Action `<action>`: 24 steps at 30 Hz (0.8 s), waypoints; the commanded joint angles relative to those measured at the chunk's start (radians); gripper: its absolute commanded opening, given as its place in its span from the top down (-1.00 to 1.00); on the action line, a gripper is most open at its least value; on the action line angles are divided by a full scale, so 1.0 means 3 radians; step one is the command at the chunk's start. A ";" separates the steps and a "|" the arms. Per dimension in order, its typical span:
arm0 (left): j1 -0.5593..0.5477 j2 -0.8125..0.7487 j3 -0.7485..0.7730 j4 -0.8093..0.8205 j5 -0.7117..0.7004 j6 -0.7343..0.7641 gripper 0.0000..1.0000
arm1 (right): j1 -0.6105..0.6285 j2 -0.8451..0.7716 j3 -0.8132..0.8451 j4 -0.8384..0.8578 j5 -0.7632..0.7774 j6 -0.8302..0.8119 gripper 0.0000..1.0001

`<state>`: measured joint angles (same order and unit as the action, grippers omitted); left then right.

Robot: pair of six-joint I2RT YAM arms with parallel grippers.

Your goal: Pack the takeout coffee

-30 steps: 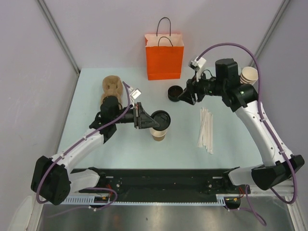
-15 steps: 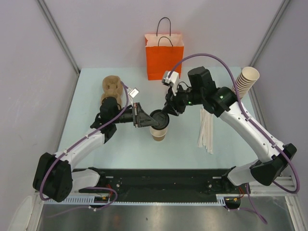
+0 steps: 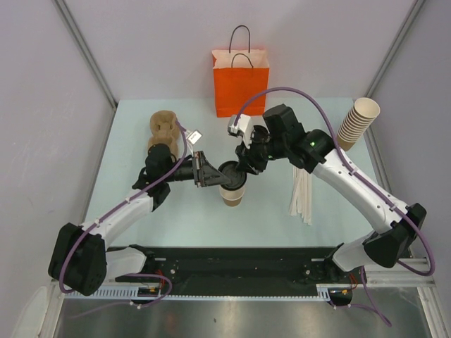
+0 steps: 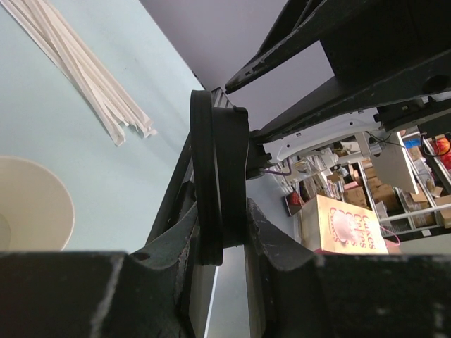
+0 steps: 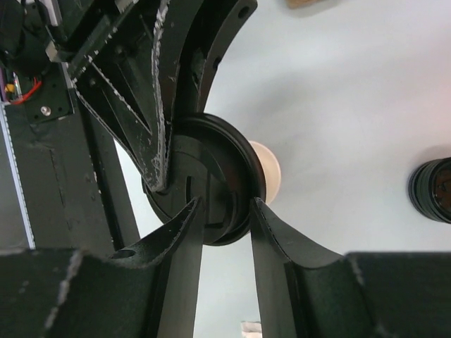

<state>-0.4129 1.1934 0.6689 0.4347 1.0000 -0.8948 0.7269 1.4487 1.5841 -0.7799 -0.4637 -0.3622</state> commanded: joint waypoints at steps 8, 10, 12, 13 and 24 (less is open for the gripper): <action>0.0032 -0.0015 -0.0046 0.0315 0.0118 -0.0147 0.59 | 0.0026 -0.0002 -0.0065 0.0048 0.0175 -0.0107 0.33; 0.0032 -0.0020 -0.0046 0.0351 0.0128 -0.0167 0.59 | 0.0026 -0.0002 -0.0065 0.0064 0.0201 -0.0102 0.35; 0.0032 -0.0015 -0.0062 0.0366 0.0144 -0.0183 0.60 | 0.0026 0.0003 -0.0060 0.0099 0.0226 -0.0091 0.38; 0.0032 -0.0010 -0.0067 0.0376 0.0144 -0.0183 0.60 | 0.0031 0.0013 -0.0055 0.0099 0.0226 -0.0091 0.40; 0.0062 -0.0143 -0.0087 -0.0092 0.0092 0.0092 -0.41 | 0.0042 0.0039 -0.0024 0.0059 0.0318 -0.0158 1.00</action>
<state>-0.4080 1.1923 0.6487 0.4843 1.0103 -0.9310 0.7433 1.4555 1.5673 -0.7799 -0.3969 -0.3870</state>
